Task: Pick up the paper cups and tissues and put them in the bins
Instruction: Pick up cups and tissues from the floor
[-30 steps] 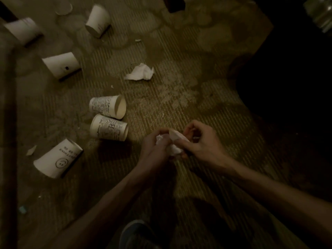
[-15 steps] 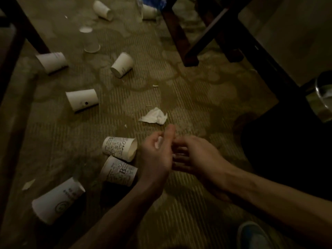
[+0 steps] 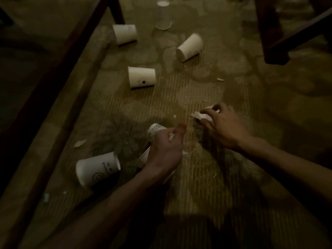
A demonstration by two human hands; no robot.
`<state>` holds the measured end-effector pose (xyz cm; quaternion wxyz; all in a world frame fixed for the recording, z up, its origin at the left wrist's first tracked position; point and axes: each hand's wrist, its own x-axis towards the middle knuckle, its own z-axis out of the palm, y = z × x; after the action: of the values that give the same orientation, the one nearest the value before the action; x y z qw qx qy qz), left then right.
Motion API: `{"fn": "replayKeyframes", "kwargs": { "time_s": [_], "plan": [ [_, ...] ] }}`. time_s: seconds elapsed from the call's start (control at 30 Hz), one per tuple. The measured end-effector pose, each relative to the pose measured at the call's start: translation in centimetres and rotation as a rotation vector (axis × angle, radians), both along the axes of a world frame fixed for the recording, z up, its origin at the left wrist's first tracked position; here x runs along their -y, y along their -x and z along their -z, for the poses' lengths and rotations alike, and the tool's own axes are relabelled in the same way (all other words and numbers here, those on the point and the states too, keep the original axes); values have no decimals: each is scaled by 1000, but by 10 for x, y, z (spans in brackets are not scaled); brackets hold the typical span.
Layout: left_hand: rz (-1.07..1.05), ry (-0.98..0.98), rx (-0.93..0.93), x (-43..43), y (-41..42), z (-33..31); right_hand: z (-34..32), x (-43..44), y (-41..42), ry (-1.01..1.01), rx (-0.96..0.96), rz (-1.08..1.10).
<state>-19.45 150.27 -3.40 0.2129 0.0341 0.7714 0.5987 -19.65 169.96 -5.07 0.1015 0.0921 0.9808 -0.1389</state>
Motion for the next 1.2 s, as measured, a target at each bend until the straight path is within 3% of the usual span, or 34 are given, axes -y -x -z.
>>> {"fn": "replayKeyframes", "kwargs": {
  "time_s": [0.13, 0.3, 0.4, 0.57, 0.67, 0.83, 1.0, 1.2],
  "plan": [
    [-20, 66, -34, -6, 0, 2, 29, -6, 14, -30, 162, -57],
    [-43, 136, 58, -3, -14, -3, 38, -13, 9, 64, -110, -102],
    [-37, 177, 83, 3, -22, -7, 36, -12, 10, 177, -118, -37],
    [-168, 189, 145, 15, -31, -18, 19, 0, 5, 489, -17, 135],
    [-242, 171, 170, 18, -44, -27, 1, 15, -16, 851, -83, 265],
    [-415, 161, 136, 21, -61, -28, -29, 53, -56, 1314, 86, 162],
    [-383, -41, 214, 31, -78, -32, -40, 96, -86, 1465, 224, 28],
    [-431, -200, 342, 40, -88, -43, -37, 121, -100, 1645, 326, 304]
  ]
}}
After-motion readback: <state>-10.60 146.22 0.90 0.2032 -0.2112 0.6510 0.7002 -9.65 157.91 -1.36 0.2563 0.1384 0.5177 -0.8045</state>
